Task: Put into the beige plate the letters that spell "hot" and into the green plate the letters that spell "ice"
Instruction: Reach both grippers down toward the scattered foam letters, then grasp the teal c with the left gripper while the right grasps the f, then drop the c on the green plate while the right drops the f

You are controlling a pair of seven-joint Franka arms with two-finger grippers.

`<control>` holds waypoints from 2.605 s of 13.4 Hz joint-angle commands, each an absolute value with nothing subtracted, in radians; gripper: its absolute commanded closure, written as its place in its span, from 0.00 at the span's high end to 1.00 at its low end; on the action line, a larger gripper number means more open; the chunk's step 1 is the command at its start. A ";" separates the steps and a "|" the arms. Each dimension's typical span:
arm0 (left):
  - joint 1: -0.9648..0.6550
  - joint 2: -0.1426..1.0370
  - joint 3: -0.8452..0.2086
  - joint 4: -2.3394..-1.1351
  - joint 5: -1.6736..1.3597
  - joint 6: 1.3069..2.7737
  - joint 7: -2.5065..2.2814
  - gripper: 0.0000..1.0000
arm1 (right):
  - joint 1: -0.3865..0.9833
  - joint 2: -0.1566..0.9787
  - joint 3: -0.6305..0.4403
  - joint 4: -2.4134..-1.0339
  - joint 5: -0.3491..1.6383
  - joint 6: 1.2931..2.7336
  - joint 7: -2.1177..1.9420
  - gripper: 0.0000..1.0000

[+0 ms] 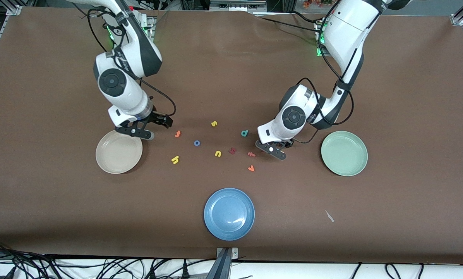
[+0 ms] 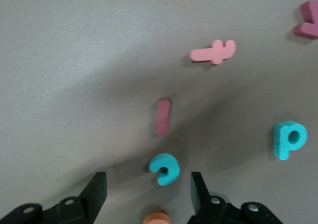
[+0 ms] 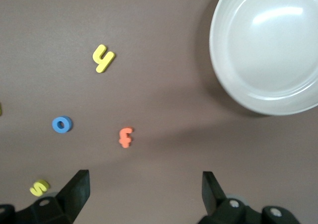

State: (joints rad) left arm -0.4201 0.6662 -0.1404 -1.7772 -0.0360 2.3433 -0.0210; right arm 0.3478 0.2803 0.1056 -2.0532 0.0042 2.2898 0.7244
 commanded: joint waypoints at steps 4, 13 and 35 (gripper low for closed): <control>-0.433 0.644 -0.138 -1.807 -0.055 2.356 -0.020 0.67 | 0.416 0.400 0.109 -2.045 -0.002 2.368 0.870 0.99; -0.440 0.661 -0.138 -1.805 -0.055 2.393 -0.023 0.16 | 0.405 0.523 0.107 -1.994 0.006 2.425 0.865 0.94; -0.025 0.454 -0.130 -1.793 -0.003 1.954 0.163 0.06 | 0.400 0.589 0.103 -1.945 0.000 2.459 0.854 0.15</control>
State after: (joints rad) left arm -0.0613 0.4709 -0.1211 -1.7751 -0.0323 1.9783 0.1458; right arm 0.4041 0.5742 0.1009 -1.9505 0.0034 2.4561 0.8586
